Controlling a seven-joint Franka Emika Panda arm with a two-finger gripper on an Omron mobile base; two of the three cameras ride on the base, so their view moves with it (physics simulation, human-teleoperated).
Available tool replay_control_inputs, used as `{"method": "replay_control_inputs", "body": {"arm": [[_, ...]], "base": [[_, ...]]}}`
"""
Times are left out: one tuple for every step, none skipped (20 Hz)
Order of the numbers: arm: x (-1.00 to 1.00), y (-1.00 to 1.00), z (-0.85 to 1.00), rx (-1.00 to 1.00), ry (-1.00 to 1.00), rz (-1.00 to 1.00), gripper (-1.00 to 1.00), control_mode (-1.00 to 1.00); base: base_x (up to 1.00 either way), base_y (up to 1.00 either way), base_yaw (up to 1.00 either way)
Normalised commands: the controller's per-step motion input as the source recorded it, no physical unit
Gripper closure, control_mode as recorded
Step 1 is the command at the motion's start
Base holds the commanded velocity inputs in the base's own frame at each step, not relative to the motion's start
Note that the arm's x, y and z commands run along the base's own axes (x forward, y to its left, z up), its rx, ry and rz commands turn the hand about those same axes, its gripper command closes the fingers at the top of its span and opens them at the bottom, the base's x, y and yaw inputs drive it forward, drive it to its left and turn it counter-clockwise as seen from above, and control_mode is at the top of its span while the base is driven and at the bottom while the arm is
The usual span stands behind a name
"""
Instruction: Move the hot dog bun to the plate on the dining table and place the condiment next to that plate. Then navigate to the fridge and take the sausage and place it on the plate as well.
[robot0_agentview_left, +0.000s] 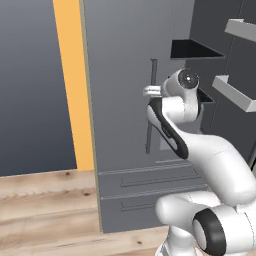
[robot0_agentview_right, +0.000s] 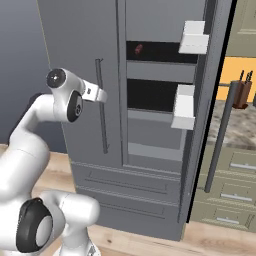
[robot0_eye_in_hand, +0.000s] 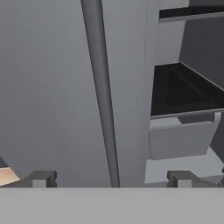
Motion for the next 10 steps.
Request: {"method": "replay_control_inputs", "body": {"arm": [[0.46, 0.00, -0.21, 0.00, -0.08, 0.00, -1.00, -1.00], [0.51, 0.00, -0.18, 0.00, -0.03, 0.00, -1.00, -1.00], [0.54, 0.00, -0.13, 0.00, 0.00, 0.00, -1.00, -1.00], [0.52, 0.00, -0.13, 0.00, 0.00, 0.00, -1.00, -1.00], [0.54, 0.00, -0.09, 0.00, 0.00, 0.00, -1.00, -1.00], [0.57, 0.00, -0.08, 0.00, 0.00, 0.00, -1.00, -1.00], [0.66, 0.00, -0.04, 0.00, 0.00, 0.00, -1.00, -1.00], [0.66, 0.00, -0.01, 0.00, 0.00, 0.00, -1.00, -1.00], [0.68, 0.00, 0.00, 0.00, 0.00, 0.00, -1.00, -1.00], [0.65, 0.00, 0.00, 0.00, 0.01, 0.00, -1.00, -1.00]], "base": [[0.00, 0.00, 0.00], [0.00, 0.00, 0.00], [0.00, 0.00, 0.00], [0.00, 0.00, 0.00], [0.00, 0.00, 0.00], [0.00, 0.00, 0.00], [0.00, 0.00, 0.00], [0.00, 0.00, 0.00], [0.00, 0.00, 0.00], [0.00, 0.00, 0.00]]}}
